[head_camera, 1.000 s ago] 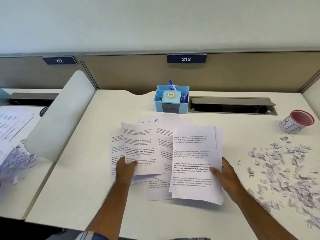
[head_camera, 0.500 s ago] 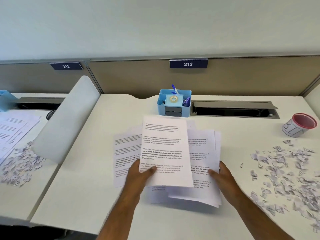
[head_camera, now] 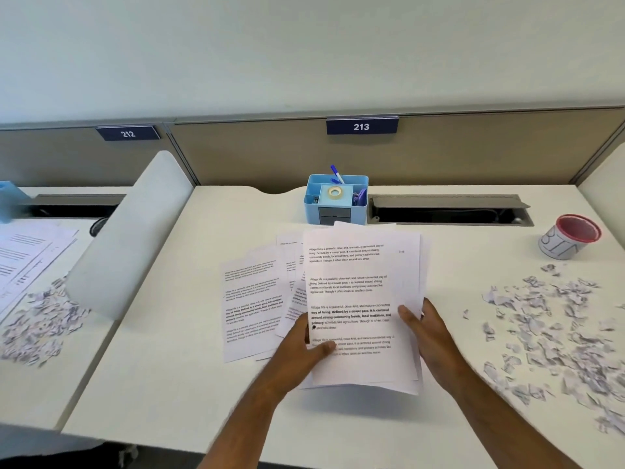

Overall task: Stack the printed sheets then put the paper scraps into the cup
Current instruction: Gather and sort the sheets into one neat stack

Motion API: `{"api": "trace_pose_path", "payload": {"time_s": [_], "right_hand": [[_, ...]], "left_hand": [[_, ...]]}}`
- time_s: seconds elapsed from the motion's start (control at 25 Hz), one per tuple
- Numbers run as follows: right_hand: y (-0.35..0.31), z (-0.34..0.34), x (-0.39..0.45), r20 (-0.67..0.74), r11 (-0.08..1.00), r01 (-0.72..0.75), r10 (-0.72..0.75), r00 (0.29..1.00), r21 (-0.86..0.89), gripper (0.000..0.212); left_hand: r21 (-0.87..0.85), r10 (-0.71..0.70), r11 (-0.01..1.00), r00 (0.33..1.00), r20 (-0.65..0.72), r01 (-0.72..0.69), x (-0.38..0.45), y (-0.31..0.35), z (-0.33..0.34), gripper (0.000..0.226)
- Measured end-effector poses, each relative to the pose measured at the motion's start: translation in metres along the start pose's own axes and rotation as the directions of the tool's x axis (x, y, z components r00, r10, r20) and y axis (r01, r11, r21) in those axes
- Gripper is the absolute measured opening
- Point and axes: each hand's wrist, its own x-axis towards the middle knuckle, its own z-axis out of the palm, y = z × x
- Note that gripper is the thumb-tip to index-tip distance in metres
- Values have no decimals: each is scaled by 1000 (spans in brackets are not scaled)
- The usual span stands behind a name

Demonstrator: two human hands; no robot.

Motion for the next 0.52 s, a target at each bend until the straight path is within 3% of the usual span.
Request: {"api": "trace_pose_path", "payload": {"time_s": [0.12,0.2,0.52], "right_hand": [[5,-1,-5,15,988,65,-64,998,-142,44],[5,2,-10,14,967,103,-103,995,-232,41],[-12,-1,-24,12,940,254,-258,966,-230,38]], "left_hand": [[-113,-24,994,992,-128,9,11,9,-3,34],[-195,-34,981,992,-121,10,18,17,-7,36],[-159,93,981,989,-113,-111,22,44,4,31]]}}
